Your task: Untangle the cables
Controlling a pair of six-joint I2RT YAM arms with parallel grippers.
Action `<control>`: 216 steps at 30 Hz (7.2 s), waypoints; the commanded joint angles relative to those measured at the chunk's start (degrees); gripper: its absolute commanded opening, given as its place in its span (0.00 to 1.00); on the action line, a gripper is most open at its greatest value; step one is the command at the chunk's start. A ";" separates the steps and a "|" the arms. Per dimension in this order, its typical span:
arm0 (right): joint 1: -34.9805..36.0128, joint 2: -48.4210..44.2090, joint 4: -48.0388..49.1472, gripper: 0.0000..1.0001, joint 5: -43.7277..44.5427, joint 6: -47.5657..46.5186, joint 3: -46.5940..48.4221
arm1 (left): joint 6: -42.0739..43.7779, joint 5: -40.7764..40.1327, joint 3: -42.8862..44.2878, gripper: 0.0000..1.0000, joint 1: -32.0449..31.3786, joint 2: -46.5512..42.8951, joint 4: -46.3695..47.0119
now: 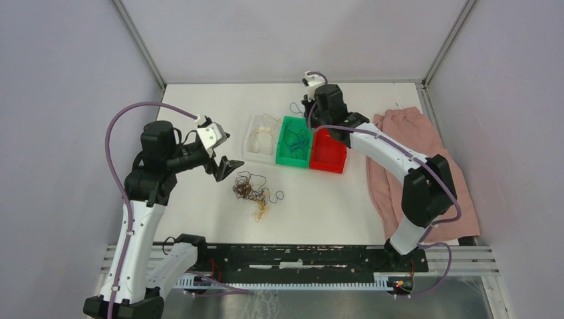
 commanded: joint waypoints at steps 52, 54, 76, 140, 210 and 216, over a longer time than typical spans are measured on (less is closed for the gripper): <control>9.27 1.35 -8.39 0.85 9.08 5.70 4.61 | -2.72 -8.55 2.74 0.99 0.27 9.04 -3.54; 10.81 -2.41 -6.34 0.85 4.61 5.96 0.06 | -2.39 -8.53 2.21 0.99 0.24 9.08 -3.28; 24.51 4.35 4.65 0.72 -22.90 -6.93 -17.34 | 0.04 -7.67 1.31 0.99 0.30 7.61 -5.01; 25.66 -14.01 4.42 0.00 -31.24 9.44 3.69 | -0.77 6.41 -11.55 0.17 0.20 -7.16 6.44; 26.05 8.25 19.88 0.53 -12.90 11.07 -9.96 | -13.75 8.68 33.59 0.03 0.16 5.64 24.54; 26.01 7.57 18.23 0.47 -12.81 9.65 -10.13 | -13.08 8.01 35.96 0.03 0.21 6.04 25.67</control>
